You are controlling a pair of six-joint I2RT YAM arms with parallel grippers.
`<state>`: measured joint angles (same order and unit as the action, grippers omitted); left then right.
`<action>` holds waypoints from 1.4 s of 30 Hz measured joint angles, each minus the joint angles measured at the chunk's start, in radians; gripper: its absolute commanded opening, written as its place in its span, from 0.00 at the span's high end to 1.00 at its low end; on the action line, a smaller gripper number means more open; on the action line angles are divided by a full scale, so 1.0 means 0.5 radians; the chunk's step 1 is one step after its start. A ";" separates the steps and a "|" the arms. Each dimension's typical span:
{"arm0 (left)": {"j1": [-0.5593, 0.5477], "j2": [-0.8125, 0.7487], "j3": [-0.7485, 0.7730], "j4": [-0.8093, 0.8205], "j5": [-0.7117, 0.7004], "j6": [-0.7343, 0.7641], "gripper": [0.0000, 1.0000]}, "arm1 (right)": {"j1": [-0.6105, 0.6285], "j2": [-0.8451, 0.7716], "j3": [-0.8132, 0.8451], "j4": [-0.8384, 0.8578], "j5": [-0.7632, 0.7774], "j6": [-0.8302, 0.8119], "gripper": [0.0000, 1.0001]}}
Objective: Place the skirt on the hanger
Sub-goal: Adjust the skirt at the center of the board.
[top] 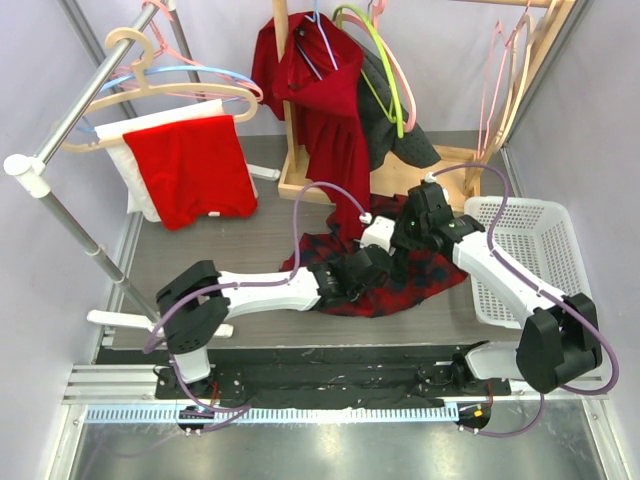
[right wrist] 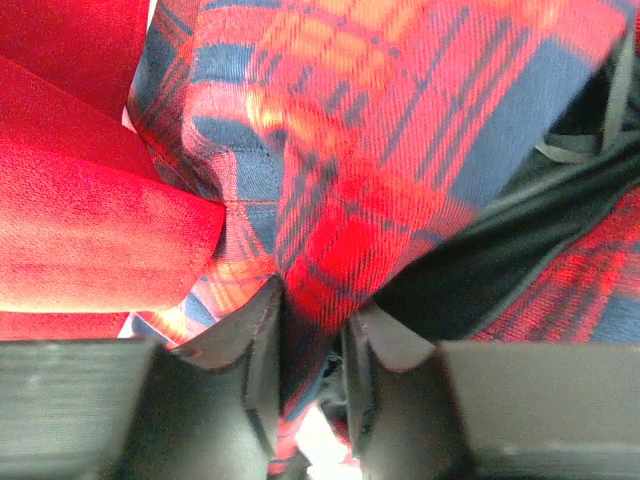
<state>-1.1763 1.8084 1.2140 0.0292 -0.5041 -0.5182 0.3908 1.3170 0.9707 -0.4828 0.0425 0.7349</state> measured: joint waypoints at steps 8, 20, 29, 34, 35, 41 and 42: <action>0.011 -0.488 -0.227 -0.420 -0.236 -0.065 1.00 | 0.005 -0.062 -0.015 -0.056 -0.008 -0.145 0.33; 0.378 -0.927 -0.372 -0.922 -0.362 -0.273 1.00 | 0.024 -0.725 -0.021 -0.478 -0.015 -0.340 0.26; 0.698 -0.873 -0.278 -1.122 -0.361 -0.219 1.00 | -0.005 -0.990 -0.063 -0.739 -0.097 -0.528 0.31; 0.713 -0.804 -0.166 -1.121 -0.321 -0.192 1.00 | -0.003 -1.020 -0.296 -0.632 -0.522 -0.591 0.31; 0.713 -0.797 -0.153 -1.120 -0.311 -0.188 1.00 | 0.002 -1.014 -0.356 -0.595 -0.601 -0.590 0.31; 0.716 -0.794 -0.143 -1.120 -0.262 -0.182 1.00 | 0.031 -0.980 -0.554 -0.346 -0.819 -0.521 0.32; 0.717 -0.794 -0.143 -1.119 -0.253 -0.182 1.00 | 0.037 -0.963 -0.588 -0.278 -0.845 -0.499 0.32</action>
<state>-0.8177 1.4113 1.1423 -0.5304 -0.6304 -0.6094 0.4091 0.8356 0.6765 -0.6216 -0.3801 0.4854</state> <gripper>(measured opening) 0.034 0.687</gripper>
